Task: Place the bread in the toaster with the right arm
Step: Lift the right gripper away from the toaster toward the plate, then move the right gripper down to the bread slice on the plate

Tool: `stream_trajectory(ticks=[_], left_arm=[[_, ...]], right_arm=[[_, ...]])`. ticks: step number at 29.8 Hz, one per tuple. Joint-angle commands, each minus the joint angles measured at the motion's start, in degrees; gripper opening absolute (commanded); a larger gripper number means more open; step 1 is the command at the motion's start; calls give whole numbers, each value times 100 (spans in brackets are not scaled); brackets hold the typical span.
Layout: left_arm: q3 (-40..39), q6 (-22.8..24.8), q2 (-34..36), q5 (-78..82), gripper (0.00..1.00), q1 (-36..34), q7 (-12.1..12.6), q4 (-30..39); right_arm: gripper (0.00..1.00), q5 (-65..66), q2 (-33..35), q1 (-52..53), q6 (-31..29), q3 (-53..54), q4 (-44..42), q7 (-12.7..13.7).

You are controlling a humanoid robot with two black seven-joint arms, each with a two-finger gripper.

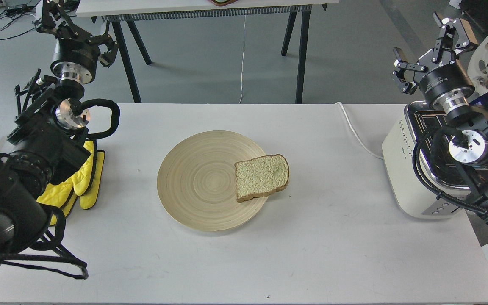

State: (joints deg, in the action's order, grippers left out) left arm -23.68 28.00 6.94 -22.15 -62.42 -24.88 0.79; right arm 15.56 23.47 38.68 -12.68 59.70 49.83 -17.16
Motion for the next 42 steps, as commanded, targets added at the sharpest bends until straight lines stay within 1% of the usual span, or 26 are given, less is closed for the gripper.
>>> stream_trajectory(ticks=[1, 6, 8, 11, 14, 17, 19, 22, 23, 27, 29, 33, 34, 36, 42], left_arm=[[13, 0, -9, 0, 100, 2, -8, 0], [4, 0, 9, 0, 100, 2, 0, 0], [4, 0, 0, 0, 100, 2, 0, 0], [-5, 0, 9, -8, 100, 2, 0, 0], [-5, 0, 9, -8, 100, 2, 0, 0], [4, 0, 0, -8, 100, 2, 0, 0], [4, 0, 0, -8, 100, 2, 0, 0], [4, 0, 0, 0, 100, 2, 0, 0], [4, 0, 0, 0, 100, -7, 0, 0], [13, 0, 0, 0, 100, 2, 0, 0], [13, 0, 0, 0, 100, 2, 0, 0], [21, 0, 0, 0, 100, 2, 0, 0], [21, 0, 0, 0, 100, 2, 0, 0], [22, 0, 0, 0, 100, 2, 0, 0], [22, 0, -9, 0, 100, 2, 0, 0]], right_arm=[[98, 0, -17, 8, 2, 94, 1, 20], [98, 79, -70, 16, 116, -308, 53, 11], [98, 105, -70, 43, 282, -660, 141, 2], [97, 455, -35, 34, 651, -1415, 597, -24], [97, 1332, -79, 17, 1370, -2276, 879, -33], [97, 2133, -236, -10, 2083, -2988, 897, -24], [96, 2433, -508, -10, 2452, -3480, 854, -7], [94, 2548, -790, -1, 2989, -4122, 792, 11], [91, 2549, -869, -1, 3121, -4359, 748, 11], [80, 2549, -1265, 8, 3315, -5011, 590, 55], [78, 2549, -1414, -1, 3385, -5178, 423, 134], [76, 2548, -1599, -1, 3395, -5241, 238, 151], [73, 2540, -1626, -1, 3395, -5241, 229, 151], [69, 2540, -1643, 16, 3395, -5232, 229, 169], [65, 2540, -1635, 8, 3359, -5249, 229, 239]])
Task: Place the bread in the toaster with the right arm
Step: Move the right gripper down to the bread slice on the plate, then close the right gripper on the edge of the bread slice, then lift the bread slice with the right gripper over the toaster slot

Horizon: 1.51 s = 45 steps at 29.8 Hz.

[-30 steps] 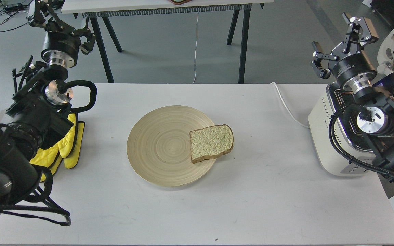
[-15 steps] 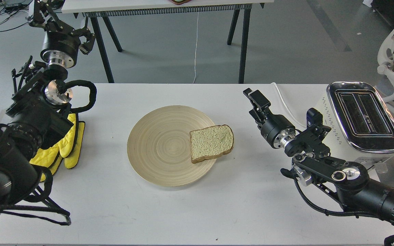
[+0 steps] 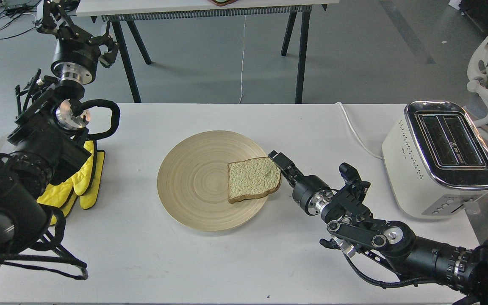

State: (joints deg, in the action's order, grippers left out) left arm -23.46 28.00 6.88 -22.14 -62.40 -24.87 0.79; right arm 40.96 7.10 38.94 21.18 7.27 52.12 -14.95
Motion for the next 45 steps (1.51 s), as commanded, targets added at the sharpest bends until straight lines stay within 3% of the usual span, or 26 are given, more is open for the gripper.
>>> stream_trajectory(ticks=[1, 9, 14, 19, 23, 33, 40, 45], left_arm=[[0, 0, -3, -1, 100, -9, -1, 0], [-9, 0, -11, -1, 100, 0, -1, 0], [-9, 0, -11, -1, 100, 0, -1, 0], [-9, 0, -11, -1, 100, -9, -1, 0], [-9, 0, -11, -1, 100, 0, -1, 0], [8, 0, -11, -1, 100, 0, -1, 0], [8, 0, -11, -1, 100, 0, -1, 0], [8, 0, -11, -1, 100, 0, -1, 0]], right_arm=[[64, 0, 2, -26, -35, -6, 0, 19], [59, -35, -24, -26, -62, -6, -132, 115], [41, -35, -60, -26, -150, -6, -132, 133], [37, -35, -103, -26, -167, -50, -132, 142], [23, -35, -121, 0, -176, -252, -132, 142], [0, -61, -86, 35, -176, -261, -88, 141], [0, -53, 19, 123, -141, -191, 358, 89], [0, -18, 1230, 430, -106, -182, 1543, 124]])
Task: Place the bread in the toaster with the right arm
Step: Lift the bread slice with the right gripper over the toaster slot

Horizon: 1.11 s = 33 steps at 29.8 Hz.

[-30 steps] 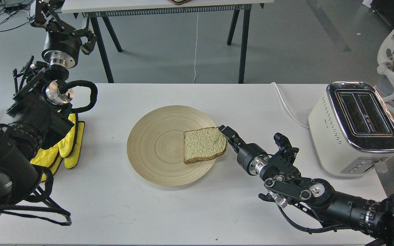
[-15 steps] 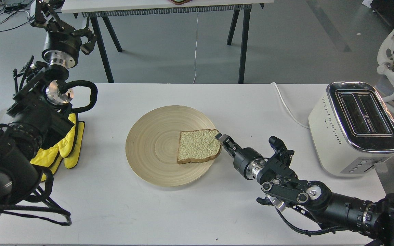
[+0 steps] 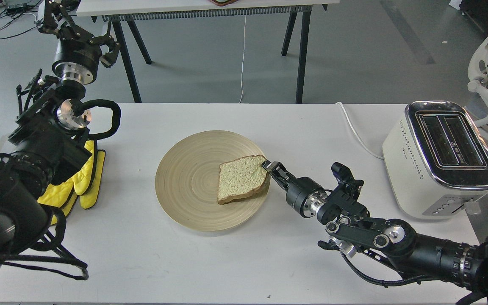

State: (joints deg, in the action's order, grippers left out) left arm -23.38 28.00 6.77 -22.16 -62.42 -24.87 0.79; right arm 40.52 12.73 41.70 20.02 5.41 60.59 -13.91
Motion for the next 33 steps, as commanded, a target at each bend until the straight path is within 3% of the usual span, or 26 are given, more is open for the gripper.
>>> stream_trajectory(ticks=[1, 11, 16, 24, 33], left_arm=[[0, 0, 0, 1, 100, 2, 0, 0], [17, 0, 0, 1, 100, 2, 0, 0], [17, 0, 0, 10, 100, 2, 0, 0], [26, 0, 0, 10, 100, 2, 0, 0], [26, 0, 0, 10, 100, 2, 0, 0]], right_arm=[[0, 35, 947, 206, 20, 4, 943, 20], [0, 174, 4735, 1058, -357, -22, 3168, 46], [0, 1228, 6072, 1165, -911, 4, 3389, 415], [0, 1994, 7198, 1173, -982, -5, 3363, 415], [0, 2109, 7226, 1121, -1105, -57, 3064, 406]])
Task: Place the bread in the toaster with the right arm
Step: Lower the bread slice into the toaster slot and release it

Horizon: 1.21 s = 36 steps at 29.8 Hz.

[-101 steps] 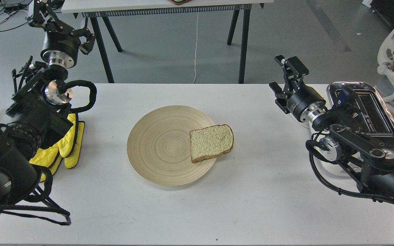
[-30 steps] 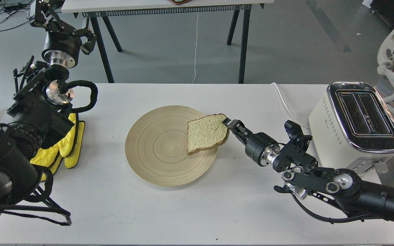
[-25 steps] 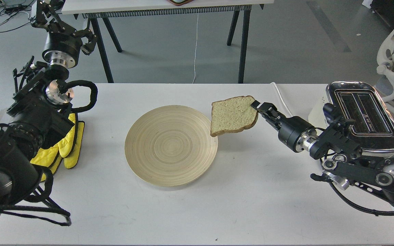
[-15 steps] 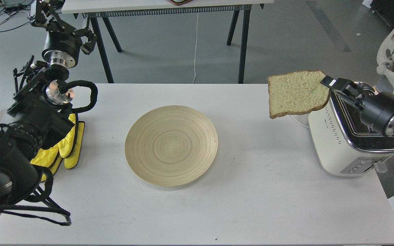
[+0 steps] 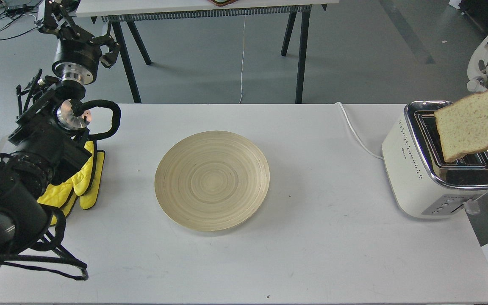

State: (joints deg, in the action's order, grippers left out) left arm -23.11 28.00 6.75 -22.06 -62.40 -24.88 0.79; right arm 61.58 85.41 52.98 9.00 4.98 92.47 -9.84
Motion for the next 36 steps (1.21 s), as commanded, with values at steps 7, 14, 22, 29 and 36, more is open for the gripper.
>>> stream_trajectory(ticks=[7, 14, 22, 29, 36], left_arm=[[0, 0, -7, 0, 100, 0, 0, 0], [0, 0, -7, 0, 100, 0, 0, 0], [-9, 0, -7, -9, 100, 0, 0, 0], [-18, 0, -7, -9, 100, 0, 0, 0], [-18, 0, -7, 0, 100, 0, 0, 0]], right_arm=[[0, 3, -165, -25, -4, -14, -370, 9], [0, 3, -393, -25, 5, -84, -537, 0], [6, -6, -753, -42, 40, -269, -739, 26], [46, -76, -1185, -51, 172, -366, -915, 9], [96, -802, -1395, -42, 233, 406, -933, -27]])
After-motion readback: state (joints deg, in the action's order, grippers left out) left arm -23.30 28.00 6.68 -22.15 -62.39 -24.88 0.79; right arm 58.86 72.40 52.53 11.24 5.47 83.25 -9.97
